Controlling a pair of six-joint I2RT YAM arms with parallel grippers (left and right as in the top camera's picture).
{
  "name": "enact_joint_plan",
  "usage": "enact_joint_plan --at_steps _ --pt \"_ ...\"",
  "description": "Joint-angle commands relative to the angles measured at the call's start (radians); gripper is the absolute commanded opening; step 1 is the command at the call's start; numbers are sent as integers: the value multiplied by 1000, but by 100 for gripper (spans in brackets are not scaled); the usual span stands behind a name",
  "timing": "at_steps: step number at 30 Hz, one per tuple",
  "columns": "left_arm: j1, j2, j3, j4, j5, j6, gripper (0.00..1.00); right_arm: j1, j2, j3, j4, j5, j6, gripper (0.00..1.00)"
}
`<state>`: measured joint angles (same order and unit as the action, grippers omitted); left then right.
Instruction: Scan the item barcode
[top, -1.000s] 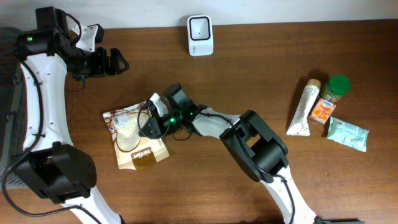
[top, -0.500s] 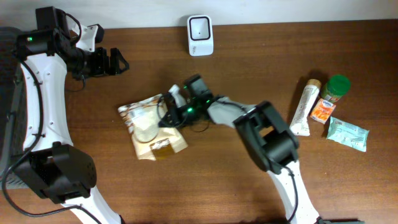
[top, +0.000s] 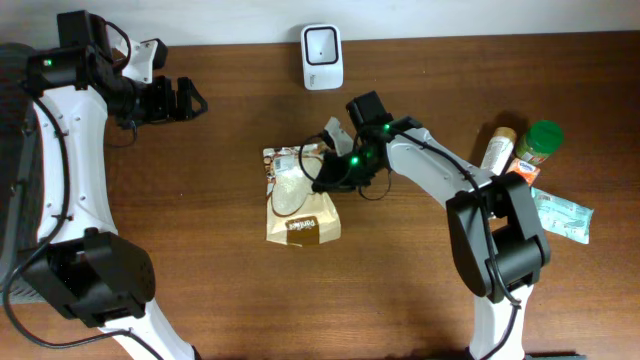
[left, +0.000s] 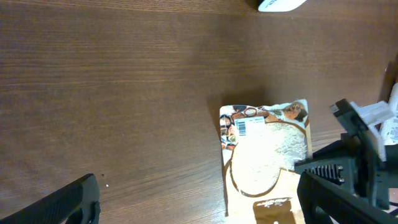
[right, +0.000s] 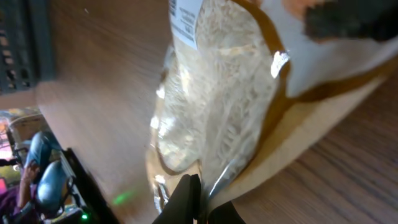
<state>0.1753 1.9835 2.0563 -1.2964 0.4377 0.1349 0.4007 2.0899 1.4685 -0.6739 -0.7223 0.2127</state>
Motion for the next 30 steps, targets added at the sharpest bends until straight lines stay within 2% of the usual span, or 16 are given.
enact_joint_plan --at_steps 1,6,7,12,19,21,30 --pt "4 -2 6 1 8 10 99 4 -6 -38 36 31 18 4" --pt "4 -2 6 1 8 10 99 6 0 -89 174 111 169 6" --pt "4 -2 6 1 8 10 99 6 10 -98 212 110 210 13" --pt "4 -2 6 1 8 10 99 14 75 -107 344 95 275 32" --pt "4 -2 6 1 8 10 99 17 175 -107 472 -84 275 34" --pt "4 -2 6 1 8 10 99 20 186 -107 502 -109 276 39" --pt "4 -2 6 1 8 10 99 44 211 -107 629 -164 280 42"
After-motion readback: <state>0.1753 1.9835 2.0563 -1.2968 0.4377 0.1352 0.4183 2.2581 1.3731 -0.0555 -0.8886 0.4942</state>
